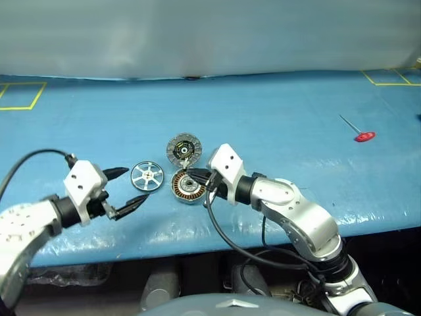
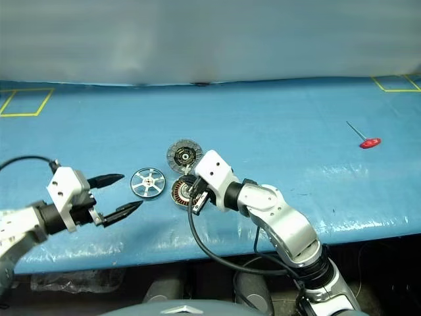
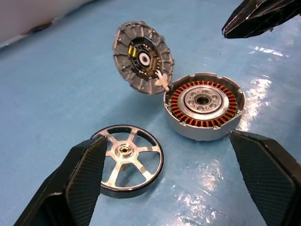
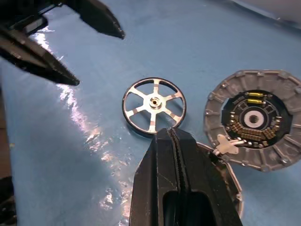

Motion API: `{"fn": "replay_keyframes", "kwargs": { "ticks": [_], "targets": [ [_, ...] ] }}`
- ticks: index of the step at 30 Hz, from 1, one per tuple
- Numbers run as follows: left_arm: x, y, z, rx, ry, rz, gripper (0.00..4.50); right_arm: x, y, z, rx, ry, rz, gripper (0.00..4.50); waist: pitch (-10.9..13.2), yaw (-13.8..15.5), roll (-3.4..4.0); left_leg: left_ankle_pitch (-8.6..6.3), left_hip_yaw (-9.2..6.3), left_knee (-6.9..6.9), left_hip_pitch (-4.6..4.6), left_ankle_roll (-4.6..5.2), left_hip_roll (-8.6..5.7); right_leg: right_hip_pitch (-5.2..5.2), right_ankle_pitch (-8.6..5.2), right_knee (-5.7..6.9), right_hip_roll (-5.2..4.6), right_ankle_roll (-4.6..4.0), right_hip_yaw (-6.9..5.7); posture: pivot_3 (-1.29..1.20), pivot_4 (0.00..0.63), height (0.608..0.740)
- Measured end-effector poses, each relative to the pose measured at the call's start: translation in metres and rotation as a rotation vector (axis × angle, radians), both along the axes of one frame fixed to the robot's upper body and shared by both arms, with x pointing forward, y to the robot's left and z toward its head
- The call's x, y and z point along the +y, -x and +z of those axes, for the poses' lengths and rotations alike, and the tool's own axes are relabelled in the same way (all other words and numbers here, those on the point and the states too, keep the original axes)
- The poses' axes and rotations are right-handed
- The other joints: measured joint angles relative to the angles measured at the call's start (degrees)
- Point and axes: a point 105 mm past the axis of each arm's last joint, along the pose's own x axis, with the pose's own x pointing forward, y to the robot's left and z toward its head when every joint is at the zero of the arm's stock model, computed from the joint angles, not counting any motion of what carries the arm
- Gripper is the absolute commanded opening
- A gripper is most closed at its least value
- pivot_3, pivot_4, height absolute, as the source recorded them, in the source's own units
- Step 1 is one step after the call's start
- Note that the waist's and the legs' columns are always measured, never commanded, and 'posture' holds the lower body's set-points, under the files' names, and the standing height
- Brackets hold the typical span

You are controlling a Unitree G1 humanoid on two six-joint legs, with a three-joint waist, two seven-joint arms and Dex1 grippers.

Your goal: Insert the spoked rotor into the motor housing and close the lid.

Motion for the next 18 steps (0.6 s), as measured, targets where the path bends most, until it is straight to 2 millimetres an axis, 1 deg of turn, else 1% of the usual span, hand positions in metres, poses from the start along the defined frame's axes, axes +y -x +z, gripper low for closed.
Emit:
{"fn": "replay_keyframes", "kwargs": {
  "ticks": [3, 8, 12, 16, 18],
  "targets": [
    [0.006, -0.015, 0.014, 0.047, -0.054, -0.074, 4.50, 0.006, 0.007, -0.006, 0.016, 0.004, 0.034, 0.02, 0.0, 0.0, 0.06, 0.00, 0.06, -0.01, -0.01, 0.01, -0.04, 0.01, 0.01, -0.01, -0.01, 0.02, 0.07, 0.00, 0.150, 0.740],
    [0.008, -0.039, 0.010, 0.172, -0.127, -0.166, 4.50, 0.009, 0.011, -0.012, 0.026, -0.003, 0.039, 0.02, 0.1, 0.0, -0.05, 0.00, 0.11, -0.04, -0.04, 0.00, -0.13, -0.02, 0.06, -0.01, 0.05, 0.07, 0.09, 0.00, 0.150, 0.740],
    [0.002, -0.055, 0.008, 0.252, -0.196, -0.244, 4.50, 0.007, 0.011, -0.017, 0.021, -0.009, 0.022, 0.02, 0.2, 0.1, -0.16, -0.02, 0.16, -0.03, -0.09, 0.03, -0.22, -0.02, 0.05, -0.04, 0.09, 0.10, 0.11, 0.00, 0.150, 0.740],
    [-0.006, -0.064, -0.005, 0.339, -0.251, -0.317, 4.50, 0.002, 0.009, -0.023, 0.016, -0.029, -0.005, 0.02, 0.2, -0.1, -0.20, -0.04, 0.24, -0.02, -0.10, 0.07, -0.21, -0.06, 0.05, -0.03, 0.13, 0.16, 0.17, 0.00, 0.150, 0.740],
    [-0.009, -0.064, -0.012, 0.377, -0.275, -0.349, 4.50, -0.001, 0.008, -0.025, 0.007, -0.045, -0.019, 0.02, 0.2, -0.1, -0.23, -0.05, 0.24, -0.02, -0.12, 0.07, -0.18, -0.08, 0.08, -0.02, 0.16, 0.19, 0.18, 0.00, 0.150, 0.740]
  ]
}}
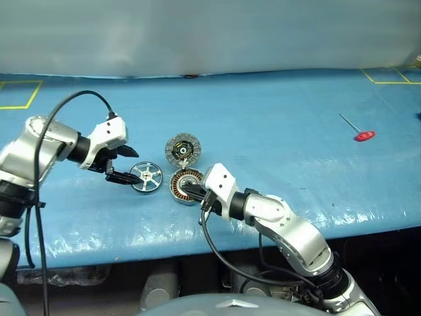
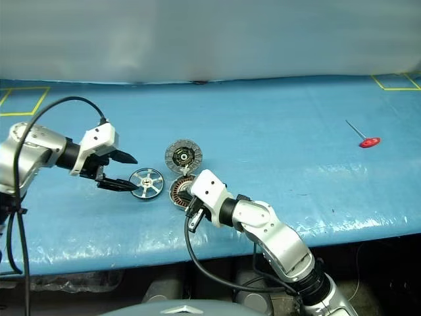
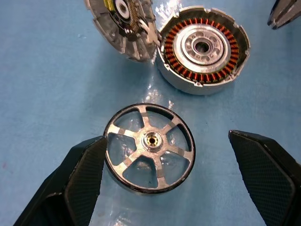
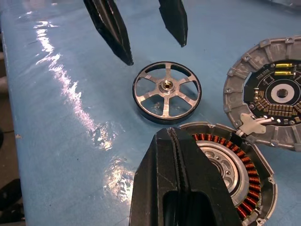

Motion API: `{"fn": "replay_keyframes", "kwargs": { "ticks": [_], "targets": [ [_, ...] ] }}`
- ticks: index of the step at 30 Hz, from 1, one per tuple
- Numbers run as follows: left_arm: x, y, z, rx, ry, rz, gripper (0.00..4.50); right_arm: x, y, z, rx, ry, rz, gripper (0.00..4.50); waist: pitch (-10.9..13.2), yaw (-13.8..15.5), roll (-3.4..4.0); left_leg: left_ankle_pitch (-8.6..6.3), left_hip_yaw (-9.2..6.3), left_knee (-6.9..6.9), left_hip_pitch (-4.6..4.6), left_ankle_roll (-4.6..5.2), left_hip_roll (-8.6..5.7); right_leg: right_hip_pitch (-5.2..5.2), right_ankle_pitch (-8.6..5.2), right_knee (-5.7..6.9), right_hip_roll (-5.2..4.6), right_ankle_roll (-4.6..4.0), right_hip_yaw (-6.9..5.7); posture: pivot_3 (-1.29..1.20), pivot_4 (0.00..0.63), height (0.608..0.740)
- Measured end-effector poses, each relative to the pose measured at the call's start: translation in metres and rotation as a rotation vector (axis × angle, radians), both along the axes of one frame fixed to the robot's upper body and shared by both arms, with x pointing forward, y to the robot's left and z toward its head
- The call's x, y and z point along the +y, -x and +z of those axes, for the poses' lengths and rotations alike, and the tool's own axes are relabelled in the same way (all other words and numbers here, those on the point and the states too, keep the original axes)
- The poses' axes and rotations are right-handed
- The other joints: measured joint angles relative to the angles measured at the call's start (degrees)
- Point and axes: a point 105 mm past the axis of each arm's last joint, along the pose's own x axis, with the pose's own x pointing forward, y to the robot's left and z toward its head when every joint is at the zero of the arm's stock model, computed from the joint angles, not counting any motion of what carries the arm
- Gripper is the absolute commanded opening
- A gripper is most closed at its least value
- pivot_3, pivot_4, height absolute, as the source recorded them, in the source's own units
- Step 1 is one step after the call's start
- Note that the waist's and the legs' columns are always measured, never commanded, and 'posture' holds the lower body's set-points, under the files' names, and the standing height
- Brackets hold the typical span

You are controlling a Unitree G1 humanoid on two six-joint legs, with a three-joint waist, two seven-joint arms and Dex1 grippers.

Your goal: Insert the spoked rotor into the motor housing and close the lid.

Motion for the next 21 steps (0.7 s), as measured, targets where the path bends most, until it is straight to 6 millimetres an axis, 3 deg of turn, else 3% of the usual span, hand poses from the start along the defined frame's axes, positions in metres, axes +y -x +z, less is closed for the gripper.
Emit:
{"fn": "replay_keyframes", "kwargs": {
  "ticks": [8, 15, 21],
  "targets": [
    [-0.004, 0.000, -0.018, 0.087, -0.087, -0.083, 4.50, -0.025, -0.005, -0.024, -0.001, -0.031, -0.102, 0.02, 0.0, 0.2, -0.03, -0.02, 0.00, 0.09, -0.02, 0.03, 0.08, 0.02, 0.03, 0.02, -0.01, 0.11, 0.04, 0.00, 0.150, 0.740],
    [-0.008, -0.003, -0.021, 0.091, -0.106, -0.103, 4.50, -0.041, -0.003, -0.048, 0.002, -0.020, -0.142, 0.02, 0.0, 0.1, -0.04, -0.02, 0.03, 0.18, 0.00, 0.05, 0.12, 0.04, 0.08, 0.04, 0.01, 0.20, 0.11, 0.00, 0.150, 0.740],
    [-0.011, -0.007, -0.022, 0.082, -0.127, -0.110, 4.50, -0.041, -0.004, -0.047, -0.011, -0.042, -0.149, 0.02, 0.0, 0.2, -0.04, -0.02, 0.02, 0.25, -0.01, 0.05, 0.13, 0.05, 0.09, 0.09, 0.02, 0.21, 0.12, 0.00, 0.150, 0.740]
  ]
}}
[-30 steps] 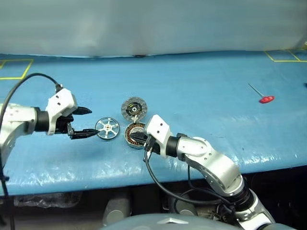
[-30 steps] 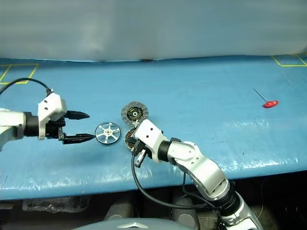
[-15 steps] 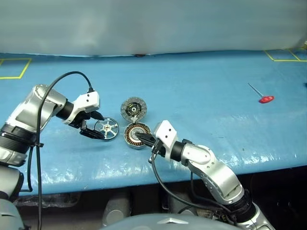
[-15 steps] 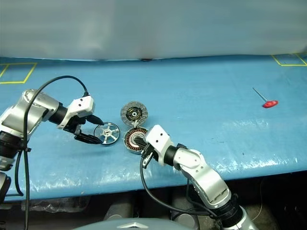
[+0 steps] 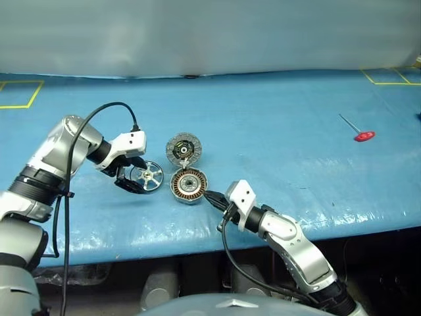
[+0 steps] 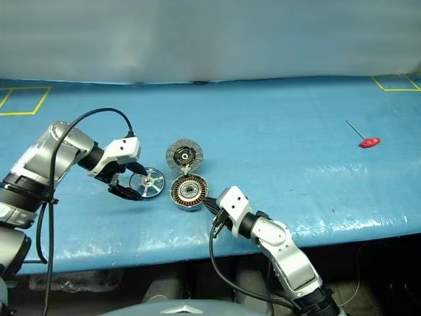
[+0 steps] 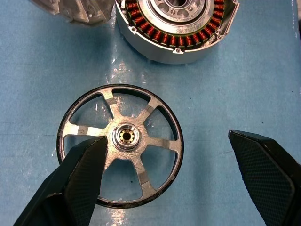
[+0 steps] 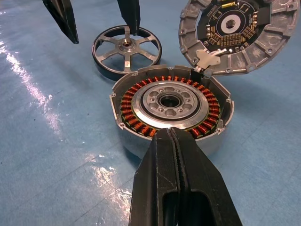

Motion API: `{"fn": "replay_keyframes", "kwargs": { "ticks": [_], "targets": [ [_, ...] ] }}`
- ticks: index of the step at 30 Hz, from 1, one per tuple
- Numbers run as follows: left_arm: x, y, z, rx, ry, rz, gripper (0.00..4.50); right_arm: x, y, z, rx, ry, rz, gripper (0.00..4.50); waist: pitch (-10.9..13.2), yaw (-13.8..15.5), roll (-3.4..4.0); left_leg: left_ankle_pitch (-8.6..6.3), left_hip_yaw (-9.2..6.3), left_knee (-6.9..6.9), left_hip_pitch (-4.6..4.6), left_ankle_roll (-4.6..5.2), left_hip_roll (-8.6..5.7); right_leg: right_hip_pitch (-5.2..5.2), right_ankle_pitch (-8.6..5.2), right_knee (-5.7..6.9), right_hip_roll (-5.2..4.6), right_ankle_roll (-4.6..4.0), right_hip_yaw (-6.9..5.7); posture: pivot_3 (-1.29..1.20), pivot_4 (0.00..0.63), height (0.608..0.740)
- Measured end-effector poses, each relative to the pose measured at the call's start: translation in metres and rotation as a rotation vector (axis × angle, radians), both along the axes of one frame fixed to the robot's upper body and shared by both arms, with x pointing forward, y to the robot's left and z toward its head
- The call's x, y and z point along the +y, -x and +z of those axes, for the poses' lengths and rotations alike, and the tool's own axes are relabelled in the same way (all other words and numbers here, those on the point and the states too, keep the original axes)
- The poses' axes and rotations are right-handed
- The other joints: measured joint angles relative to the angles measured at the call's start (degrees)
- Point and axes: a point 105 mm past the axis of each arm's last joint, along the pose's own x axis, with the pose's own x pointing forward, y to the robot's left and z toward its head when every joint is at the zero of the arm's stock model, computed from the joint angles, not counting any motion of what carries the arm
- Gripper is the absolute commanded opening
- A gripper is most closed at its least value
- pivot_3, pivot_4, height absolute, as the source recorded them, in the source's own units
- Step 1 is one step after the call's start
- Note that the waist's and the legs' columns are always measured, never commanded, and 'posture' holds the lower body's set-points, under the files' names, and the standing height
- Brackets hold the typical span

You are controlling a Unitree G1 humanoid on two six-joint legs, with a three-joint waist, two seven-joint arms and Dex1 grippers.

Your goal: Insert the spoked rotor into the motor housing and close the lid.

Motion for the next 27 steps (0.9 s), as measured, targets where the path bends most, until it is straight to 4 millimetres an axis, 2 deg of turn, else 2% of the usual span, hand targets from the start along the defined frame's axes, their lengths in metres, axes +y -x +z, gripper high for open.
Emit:
{"fn": "replay_keyframes", "kwargs": {
  "ticks": [10, 19, 27],
  "targets": [
    [0.004, -0.005, -0.002, 0.009, -0.101, -0.032, 4.50, 0.003, -0.001, 0.003, -0.007, -0.018, 0.000, 0.02, 0.0, 0.0, 0.00, -0.02, 0.01, 0.15, -0.01, 0.04, -0.01, 0.03, 0.04, 0.07, 0.00, 0.02, 0.02, 0.00, 0.150, 0.740],
    [-0.004, -0.014, -0.007, 0.011, -0.113, -0.030, 4.50, 0.004, 0.000, 0.001, -0.010, 0.004, -0.001, 0.02, 0.0, 0.0, -0.01, -0.04, 0.01, 0.28, -0.03, 0.07, -0.02, 0.04, 0.07, 0.14, -0.01, 0.04, 0.05, 0.00, 0.150, 0.740],
    [-0.003, -0.020, -0.011, 0.013, -0.129, 0.005, 4.50, 0.005, 0.002, -0.002, -0.005, 0.014, 0.004, 0.02, 0.0, 0.0, -0.01, -0.04, 0.01, 0.32, -0.02, 0.07, -0.01, 0.03, 0.08, 0.21, 0.00, 0.03, 0.07, 0.00, 0.150, 0.740]
  ]
}}
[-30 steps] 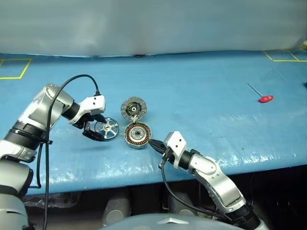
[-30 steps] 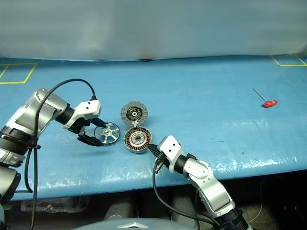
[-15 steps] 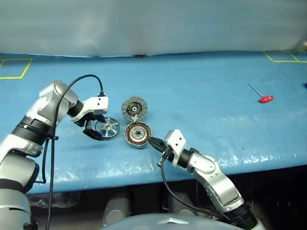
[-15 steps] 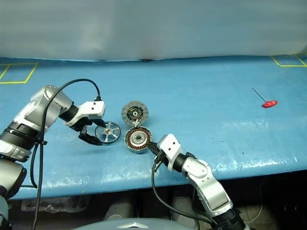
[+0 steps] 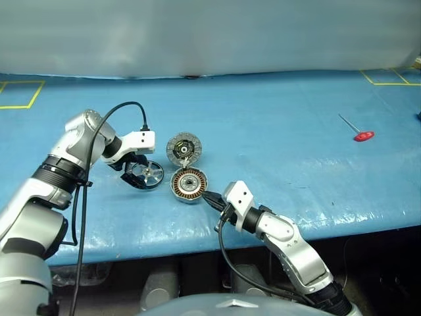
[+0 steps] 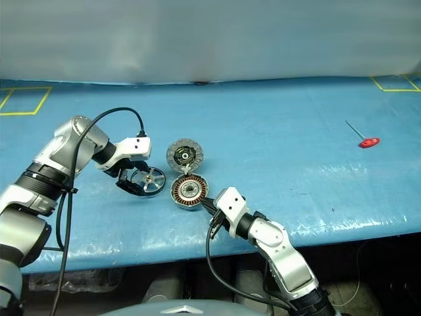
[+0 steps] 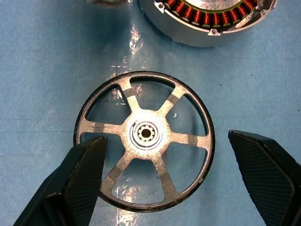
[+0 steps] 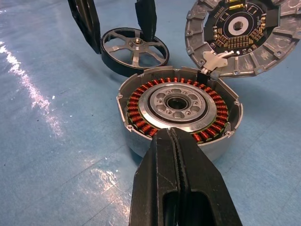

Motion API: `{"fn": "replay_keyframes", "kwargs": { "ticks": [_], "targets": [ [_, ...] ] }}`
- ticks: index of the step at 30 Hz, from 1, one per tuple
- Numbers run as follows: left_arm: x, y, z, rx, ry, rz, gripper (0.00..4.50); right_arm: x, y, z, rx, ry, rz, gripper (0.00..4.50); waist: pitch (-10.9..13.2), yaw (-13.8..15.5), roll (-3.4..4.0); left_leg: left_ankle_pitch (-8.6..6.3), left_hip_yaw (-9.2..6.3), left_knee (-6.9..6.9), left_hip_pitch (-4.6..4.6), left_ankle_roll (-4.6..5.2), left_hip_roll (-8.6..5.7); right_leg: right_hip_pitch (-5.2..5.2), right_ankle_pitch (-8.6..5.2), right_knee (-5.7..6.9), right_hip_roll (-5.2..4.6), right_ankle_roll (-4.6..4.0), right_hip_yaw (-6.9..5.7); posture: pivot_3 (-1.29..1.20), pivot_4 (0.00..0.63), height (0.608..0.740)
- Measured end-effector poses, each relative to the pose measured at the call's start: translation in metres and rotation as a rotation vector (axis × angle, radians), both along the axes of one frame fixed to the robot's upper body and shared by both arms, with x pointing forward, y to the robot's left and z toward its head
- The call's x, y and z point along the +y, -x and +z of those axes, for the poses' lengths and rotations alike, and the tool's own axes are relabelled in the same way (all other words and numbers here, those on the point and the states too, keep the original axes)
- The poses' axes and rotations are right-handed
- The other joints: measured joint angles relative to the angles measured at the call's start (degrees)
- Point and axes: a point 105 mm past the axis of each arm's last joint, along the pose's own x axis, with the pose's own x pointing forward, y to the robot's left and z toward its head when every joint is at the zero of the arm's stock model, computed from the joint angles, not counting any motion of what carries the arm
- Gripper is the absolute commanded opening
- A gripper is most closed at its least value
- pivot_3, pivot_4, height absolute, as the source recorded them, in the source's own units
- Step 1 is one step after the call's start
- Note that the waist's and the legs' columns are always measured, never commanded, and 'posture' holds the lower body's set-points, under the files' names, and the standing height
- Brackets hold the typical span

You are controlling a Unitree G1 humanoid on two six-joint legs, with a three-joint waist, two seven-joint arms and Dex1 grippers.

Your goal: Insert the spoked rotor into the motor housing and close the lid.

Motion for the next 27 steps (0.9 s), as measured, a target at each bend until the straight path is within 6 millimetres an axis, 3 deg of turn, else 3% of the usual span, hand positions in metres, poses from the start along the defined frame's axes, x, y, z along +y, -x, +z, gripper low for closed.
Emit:
{"fn": "replay_keyframes", "kwargs": {
  "ticks": [7, 10, 20, 27],
  "targets": [
    [0.004, -0.004, -0.006, -0.004, -0.022, 0.036, 4.50, 0.000, 0.001, -0.001, 0.002, 0.006, 0.003, 0.02, 0.0, 0.0, 0.00, -0.01, 0.00, 0.08, -0.01, 0.01, 0.01, 0.01, 0.00, 0.05, -0.01, 0.01, 0.01, 0.00, 0.150, 0.740],
    [0.002, -0.005, -0.006, -0.004, -0.014, 0.034, 3.92, 0.000, 0.001, -0.003, 0.009, 0.015, 0.002, 0.00, 0.0, 0.1, -0.01, -0.01, 0.00, 0.11, -0.01, 0.02, 0.01, 0.01, 0.01, 0.06, -0.02, 0.00, 0.01, 0.00, 0.150, 0.740],
    [-0.014, 0.002, 0.008, 0.024, 0.108, -0.011, 3.92, 0.000, 0.000, -0.004, 0.007, 0.037, 0.009, 0.00, 0.0, 0.0, -0.01, -0.02, 0.00, 0.28, 0.01, 0.03, 0.01, -0.01, 0.00, 0.31, -0.05, -0.02, 0.07, 0.00, 0.150, 0.740],
    [-0.014, 0.004, 0.009, 0.023, 0.101, -0.016, 3.92, 0.002, 0.001, -0.005, 0.004, 0.049, 0.025, 0.00, 0.0, 0.0, -0.01, -0.01, 0.04, 0.35, 0.12, 0.02, -0.02, -0.05, -0.09, 0.60, -0.06, -0.05, 0.13, 0.00, 0.150, 0.740]
  ]
}}
